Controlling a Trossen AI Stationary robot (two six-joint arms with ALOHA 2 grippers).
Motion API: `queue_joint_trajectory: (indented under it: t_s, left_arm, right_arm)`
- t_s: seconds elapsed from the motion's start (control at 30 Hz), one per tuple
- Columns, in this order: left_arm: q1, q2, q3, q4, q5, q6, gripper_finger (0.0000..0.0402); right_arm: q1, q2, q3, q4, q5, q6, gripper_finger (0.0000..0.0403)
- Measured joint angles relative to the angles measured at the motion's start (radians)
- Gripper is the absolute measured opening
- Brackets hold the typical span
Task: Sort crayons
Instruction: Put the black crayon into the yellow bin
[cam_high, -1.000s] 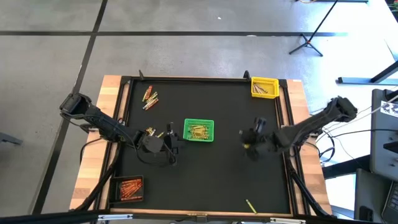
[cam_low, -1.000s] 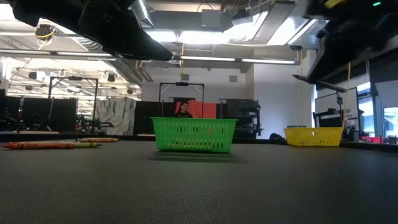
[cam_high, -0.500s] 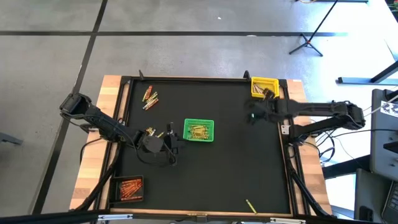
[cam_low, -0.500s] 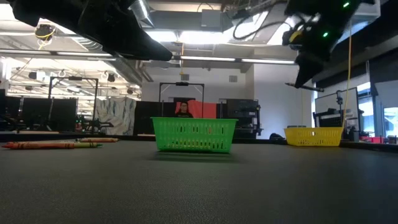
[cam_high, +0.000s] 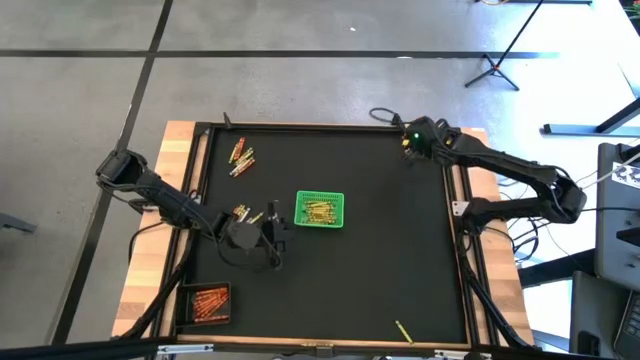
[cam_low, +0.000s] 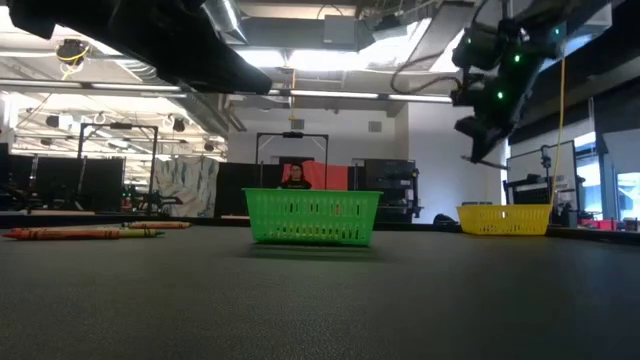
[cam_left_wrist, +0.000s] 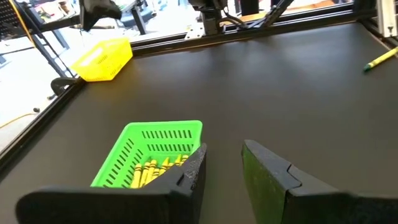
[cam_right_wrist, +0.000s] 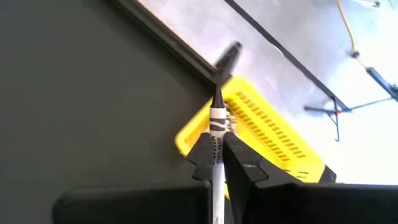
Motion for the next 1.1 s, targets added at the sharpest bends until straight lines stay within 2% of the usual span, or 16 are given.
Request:
queue_joint_trajectory:
  t_s: [0.27,0.5,0.7,1.1]
  left_arm:
    - [-0.062,0.000,0.000,-0.002,-0.017,-0.026,0.0088]
    - [-0.102,0.000,0.000,-0.012,-0.073,-0.027,0.0088]
    - [-0.114,0.000,0.000,-0.018,-0.090,-0.029,0.0088]
    - [-0.113,0.000,0.000,-0.018,-0.090,-0.026,0.0088]
  right_arm:
    - [-0.161,0.000,-0.087,0.137,-0.050,-0.039,0.0014]
    - [-0.239,0.002,-0.132,0.225,-0.110,-0.066,0.0014]
    - [-0.278,0.041,-0.159,0.252,-0.129,-0.080,0.0014]
    - [-0.277,0.136,-0.167,0.326,-0.110,-0.099,0.0014]
